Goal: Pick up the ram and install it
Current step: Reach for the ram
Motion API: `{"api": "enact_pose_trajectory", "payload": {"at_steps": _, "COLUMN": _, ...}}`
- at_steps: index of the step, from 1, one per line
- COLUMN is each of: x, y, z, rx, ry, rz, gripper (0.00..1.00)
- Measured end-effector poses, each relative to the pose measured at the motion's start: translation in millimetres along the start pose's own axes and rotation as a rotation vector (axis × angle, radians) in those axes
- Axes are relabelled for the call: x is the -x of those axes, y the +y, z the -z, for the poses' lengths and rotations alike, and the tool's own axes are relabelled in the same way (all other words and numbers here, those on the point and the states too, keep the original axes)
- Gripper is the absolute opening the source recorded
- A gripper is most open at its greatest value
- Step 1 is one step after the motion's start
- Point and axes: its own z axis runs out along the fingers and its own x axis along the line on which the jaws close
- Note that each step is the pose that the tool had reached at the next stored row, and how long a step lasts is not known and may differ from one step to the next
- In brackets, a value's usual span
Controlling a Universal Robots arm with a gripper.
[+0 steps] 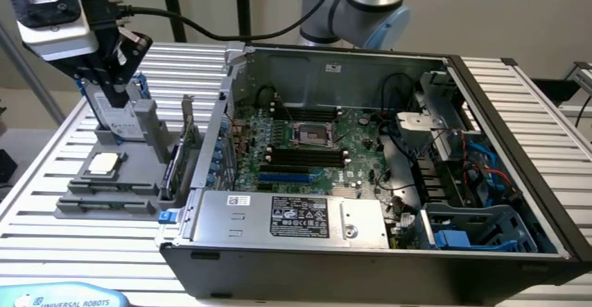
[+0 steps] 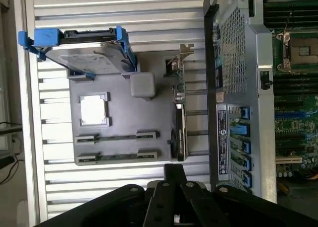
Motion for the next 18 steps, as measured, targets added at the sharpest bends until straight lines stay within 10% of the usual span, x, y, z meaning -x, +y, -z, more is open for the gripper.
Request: {"api": "enact_pose_trajectory", "payload": {"at_steps": 18, "x": -79.3, "y": -6.2, "z": -5.3, "rx": 0.0, "ry": 0.0, "rz": 0.0, "gripper": 0.11}}
